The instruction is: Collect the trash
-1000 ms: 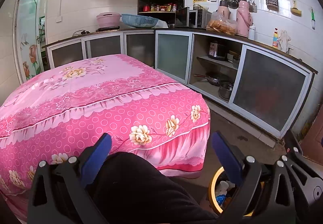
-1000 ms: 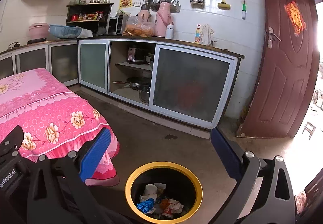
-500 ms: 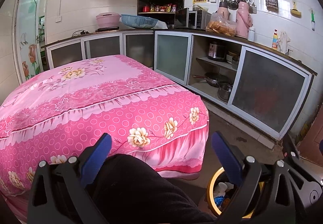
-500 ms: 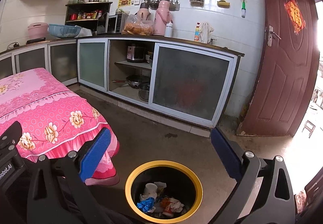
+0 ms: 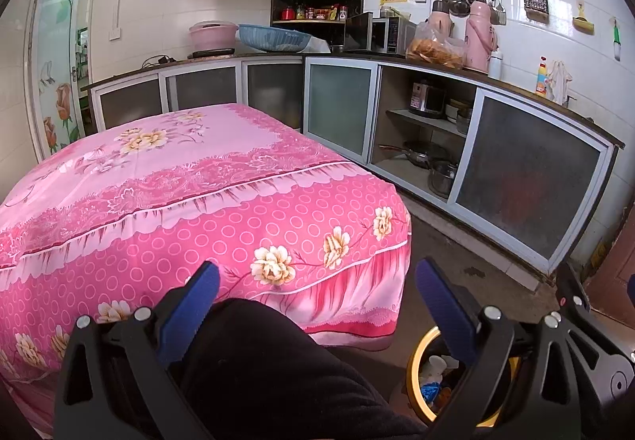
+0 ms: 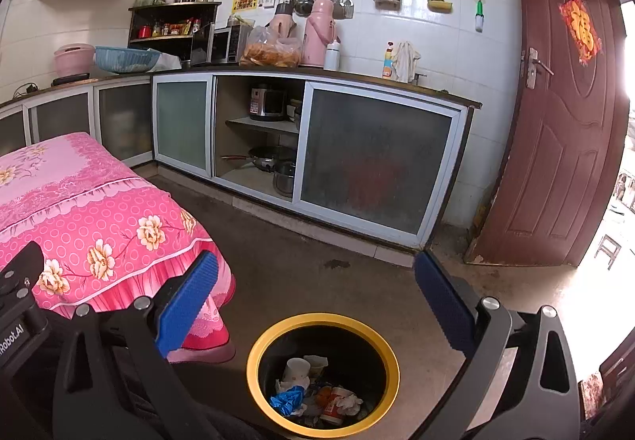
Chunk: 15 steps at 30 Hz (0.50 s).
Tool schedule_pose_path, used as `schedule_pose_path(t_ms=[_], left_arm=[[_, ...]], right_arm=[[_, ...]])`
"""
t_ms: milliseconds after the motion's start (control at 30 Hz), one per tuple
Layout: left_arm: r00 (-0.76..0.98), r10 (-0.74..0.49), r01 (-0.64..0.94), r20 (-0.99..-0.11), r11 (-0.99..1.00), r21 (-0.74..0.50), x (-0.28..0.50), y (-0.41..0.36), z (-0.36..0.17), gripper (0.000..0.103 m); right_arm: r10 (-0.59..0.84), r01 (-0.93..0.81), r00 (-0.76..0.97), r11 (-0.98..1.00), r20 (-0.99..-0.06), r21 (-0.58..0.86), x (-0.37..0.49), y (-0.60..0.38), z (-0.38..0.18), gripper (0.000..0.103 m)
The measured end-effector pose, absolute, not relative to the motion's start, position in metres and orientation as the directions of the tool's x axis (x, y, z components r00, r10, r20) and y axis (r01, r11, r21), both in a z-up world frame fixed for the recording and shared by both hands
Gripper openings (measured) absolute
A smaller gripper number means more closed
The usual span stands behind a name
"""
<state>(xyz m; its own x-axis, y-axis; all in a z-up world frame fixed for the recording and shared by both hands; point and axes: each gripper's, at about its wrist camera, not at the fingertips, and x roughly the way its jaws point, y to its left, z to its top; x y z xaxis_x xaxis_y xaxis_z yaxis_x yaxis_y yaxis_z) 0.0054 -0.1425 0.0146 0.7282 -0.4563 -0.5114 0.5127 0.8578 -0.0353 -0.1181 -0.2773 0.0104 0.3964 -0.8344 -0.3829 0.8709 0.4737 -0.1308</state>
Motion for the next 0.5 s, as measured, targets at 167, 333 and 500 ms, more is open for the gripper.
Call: schedule_pose_path(t_ms=[167, 333, 500], left_arm=[[0.728, -0.457, 0.514, -0.51, 0.857, -0.035, 0.0051, -0.1424, 0.0149, 0.095], [0.726, -0.456, 0.513, -0.514, 0.858, -0.036, 0.0056, -0.1422, 0.0131, 0.095], [0.726, -0.456, 0.512, -0.515, 0.858, -0.036, 0.0053, -0.1421, 0.012, 0.095]], right_arm=[[-0.834, 0.87, 0.397, 0.474, -0.383, -0.131, -0.1185, -0.2776, 0.0108, 0.095], [-0.833, 0.87, 0.398, 0.475, -0.384, -0.131, -0.1184, -0.2784, 0.0111, 0.095], [-0.833, 0.87, 0.398, 0.476, -0.385, -0.131, -0.1188, -0.2789, 0.0115, 0.095]])
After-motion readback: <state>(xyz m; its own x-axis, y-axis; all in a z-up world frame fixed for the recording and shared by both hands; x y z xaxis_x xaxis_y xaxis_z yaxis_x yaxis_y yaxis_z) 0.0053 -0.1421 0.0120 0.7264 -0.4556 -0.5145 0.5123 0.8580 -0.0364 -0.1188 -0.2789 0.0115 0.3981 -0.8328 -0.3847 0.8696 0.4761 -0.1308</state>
